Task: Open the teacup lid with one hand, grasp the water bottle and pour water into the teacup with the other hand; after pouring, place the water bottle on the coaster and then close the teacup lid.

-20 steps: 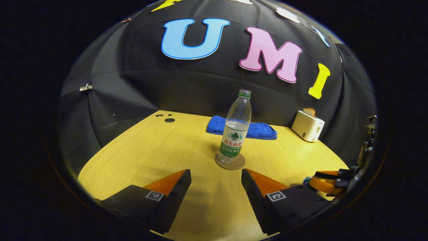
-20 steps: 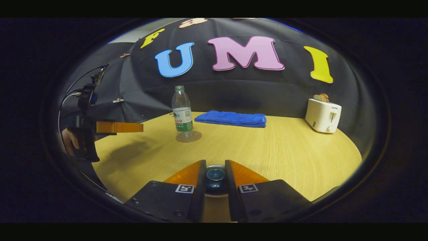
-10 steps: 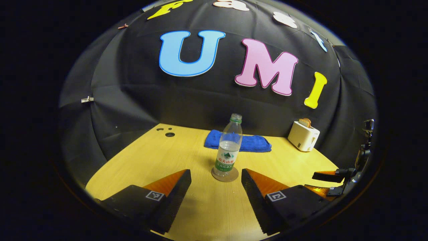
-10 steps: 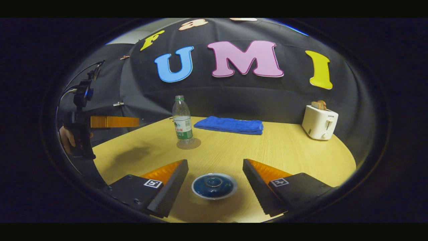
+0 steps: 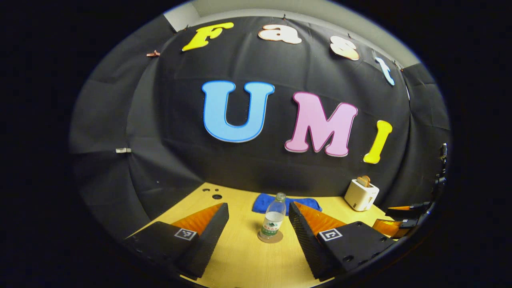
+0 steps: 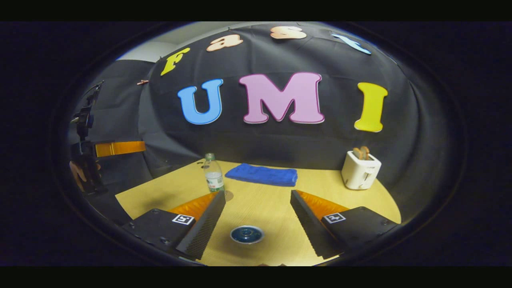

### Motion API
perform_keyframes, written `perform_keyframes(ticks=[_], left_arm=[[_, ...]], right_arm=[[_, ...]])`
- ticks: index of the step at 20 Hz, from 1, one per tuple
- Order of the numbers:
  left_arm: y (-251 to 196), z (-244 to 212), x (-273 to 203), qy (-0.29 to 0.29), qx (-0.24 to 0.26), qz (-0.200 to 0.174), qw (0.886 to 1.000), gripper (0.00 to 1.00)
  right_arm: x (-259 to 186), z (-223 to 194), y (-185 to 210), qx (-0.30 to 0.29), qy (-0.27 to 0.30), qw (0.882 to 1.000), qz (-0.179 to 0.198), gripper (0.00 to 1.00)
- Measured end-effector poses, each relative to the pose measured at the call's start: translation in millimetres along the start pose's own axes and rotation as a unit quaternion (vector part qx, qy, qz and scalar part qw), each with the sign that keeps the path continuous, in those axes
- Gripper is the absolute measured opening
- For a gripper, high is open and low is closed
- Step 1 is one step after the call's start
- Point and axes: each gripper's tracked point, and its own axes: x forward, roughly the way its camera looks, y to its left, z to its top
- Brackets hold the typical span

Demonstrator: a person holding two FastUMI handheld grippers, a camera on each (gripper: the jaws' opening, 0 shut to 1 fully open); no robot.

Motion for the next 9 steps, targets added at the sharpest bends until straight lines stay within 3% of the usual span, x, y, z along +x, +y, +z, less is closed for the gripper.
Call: perform_keyframes(ticks=[3,6,9], left_arm=[[4,29,-26,-0.04,0.016,0.031,0.999,0.95],[-1,35,-57,-0.042,0.025,0.045,0.998,0.95],[-15,31,-84,-0.03,0.009,0.026,0.999,0.95]], right_arm=[[-23,34,-10,0.002,-0.023,1.0,-0.018,1.0],[-52,54,-12,0.006,-0.031,0.999,-0.036,1.0],[-86,65,-16,0.006,-0.041,0.997,-0.068,1.0]])
